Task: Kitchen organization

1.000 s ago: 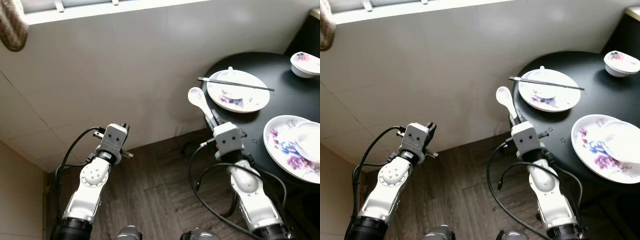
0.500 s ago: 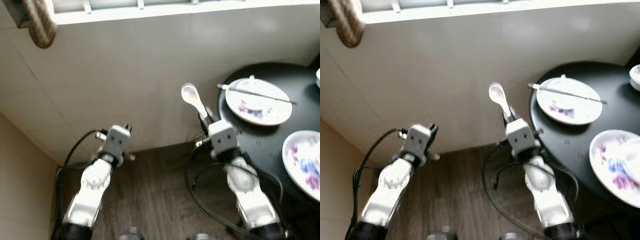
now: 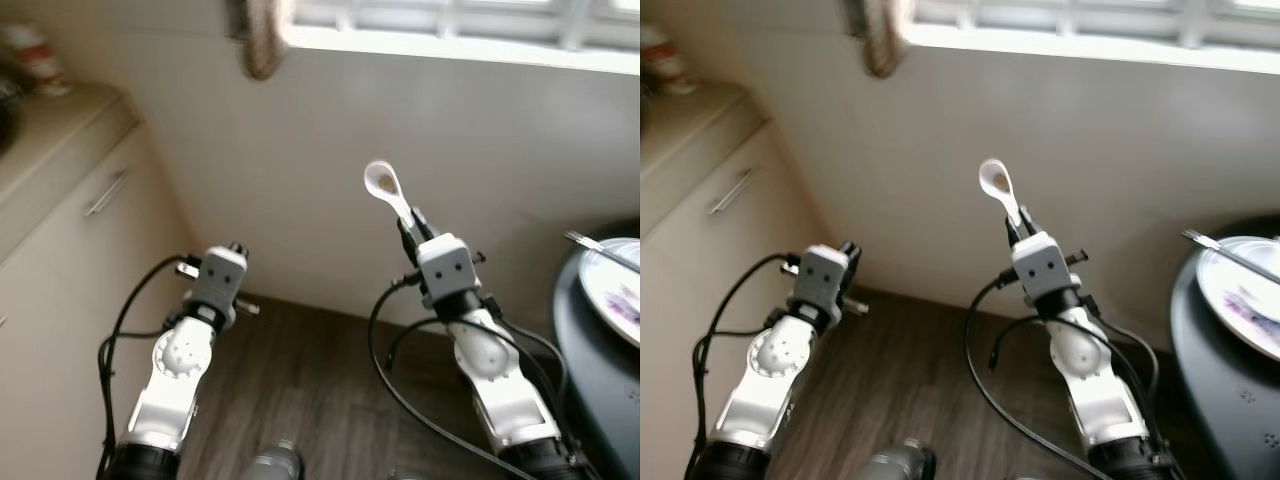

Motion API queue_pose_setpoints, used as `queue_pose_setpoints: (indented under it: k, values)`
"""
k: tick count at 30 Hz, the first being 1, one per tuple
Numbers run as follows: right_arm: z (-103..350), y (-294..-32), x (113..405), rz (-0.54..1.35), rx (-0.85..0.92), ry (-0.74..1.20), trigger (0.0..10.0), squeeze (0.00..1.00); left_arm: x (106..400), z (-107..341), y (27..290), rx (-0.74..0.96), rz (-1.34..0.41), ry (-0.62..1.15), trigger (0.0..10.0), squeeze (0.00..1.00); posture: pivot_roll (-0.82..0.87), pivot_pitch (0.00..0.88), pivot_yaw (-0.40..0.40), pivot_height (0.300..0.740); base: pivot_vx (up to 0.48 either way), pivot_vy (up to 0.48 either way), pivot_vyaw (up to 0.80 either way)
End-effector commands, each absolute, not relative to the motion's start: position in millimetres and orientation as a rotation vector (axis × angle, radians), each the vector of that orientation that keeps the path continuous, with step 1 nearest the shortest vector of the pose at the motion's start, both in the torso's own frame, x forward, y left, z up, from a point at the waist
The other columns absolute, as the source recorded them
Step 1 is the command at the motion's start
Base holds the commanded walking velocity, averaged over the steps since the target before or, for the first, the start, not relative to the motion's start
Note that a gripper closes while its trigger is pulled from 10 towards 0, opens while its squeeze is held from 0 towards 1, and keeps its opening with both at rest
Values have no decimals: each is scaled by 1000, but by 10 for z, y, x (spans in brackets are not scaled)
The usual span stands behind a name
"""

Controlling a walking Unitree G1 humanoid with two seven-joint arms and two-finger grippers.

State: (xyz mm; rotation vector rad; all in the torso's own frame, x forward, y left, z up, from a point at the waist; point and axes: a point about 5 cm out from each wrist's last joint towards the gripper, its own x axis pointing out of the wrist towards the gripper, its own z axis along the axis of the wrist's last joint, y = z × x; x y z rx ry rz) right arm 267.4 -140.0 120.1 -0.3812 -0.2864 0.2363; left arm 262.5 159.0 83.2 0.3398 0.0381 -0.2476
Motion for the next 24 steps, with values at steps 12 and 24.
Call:
queue_pose_setpoints:
  k: [12,24]
  values:
    - [1321,-1342,2728,226,-375,-339,0,0,2683,1032,1595,278,-229,-68,10000,0,156,0,-28,740,0,0,800]
    - [1548,-1246,2836,220,-350,-428,0,0,2750,1306,1764,248,-81,-222,10000,0,164,0,-34,740,143,0,800]
